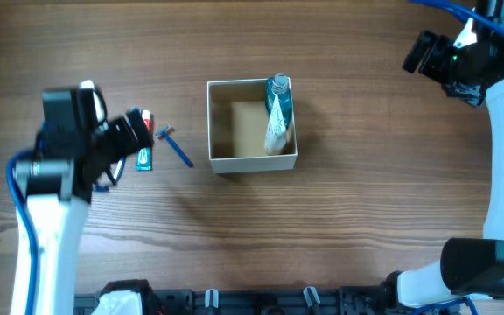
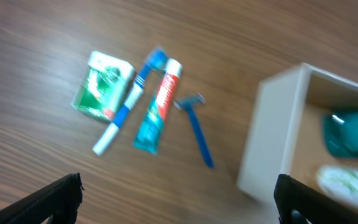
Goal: Pack container
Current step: 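Reach the left gripper to the green Dettol soap and grasp it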
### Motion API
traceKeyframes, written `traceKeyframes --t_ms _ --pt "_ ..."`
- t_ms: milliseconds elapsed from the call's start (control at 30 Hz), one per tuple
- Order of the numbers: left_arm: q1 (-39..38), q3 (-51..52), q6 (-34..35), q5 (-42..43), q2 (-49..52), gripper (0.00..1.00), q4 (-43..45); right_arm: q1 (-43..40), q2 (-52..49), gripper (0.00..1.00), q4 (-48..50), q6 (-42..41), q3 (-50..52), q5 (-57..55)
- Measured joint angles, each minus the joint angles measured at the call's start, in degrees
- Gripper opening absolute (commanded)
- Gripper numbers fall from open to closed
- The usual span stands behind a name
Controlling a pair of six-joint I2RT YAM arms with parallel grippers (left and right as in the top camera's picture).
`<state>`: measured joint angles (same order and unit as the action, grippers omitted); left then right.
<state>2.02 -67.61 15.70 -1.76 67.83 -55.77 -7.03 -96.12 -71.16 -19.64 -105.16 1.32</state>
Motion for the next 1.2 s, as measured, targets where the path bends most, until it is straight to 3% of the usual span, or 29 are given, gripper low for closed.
traceKeyframes --t_ms 267,400,733,1200 --pt "12.48 -2.32 -6.27 -0.9 15.76 1.0 1.77 0.0 -0.02 1.0 0.0 0.0 0.0 0.0" --pt "16.17 -2.32 -12.61 0.04 22.34 1.0 3.17 0.0 0.0 1.0 0.0 0.0 0.0 0.0" --pt "16.48 -2.32 -24.09 0.94 32.15 1.0 11.76 0.0 0.0 1.0 0.0 0.0 0.0 0.0" --pt "16.04 -2.32 -26.18 -0.11 38.53 0.98 18.75 0.0 -0.02 1.0 0.0 0.0 0.0 0.0"
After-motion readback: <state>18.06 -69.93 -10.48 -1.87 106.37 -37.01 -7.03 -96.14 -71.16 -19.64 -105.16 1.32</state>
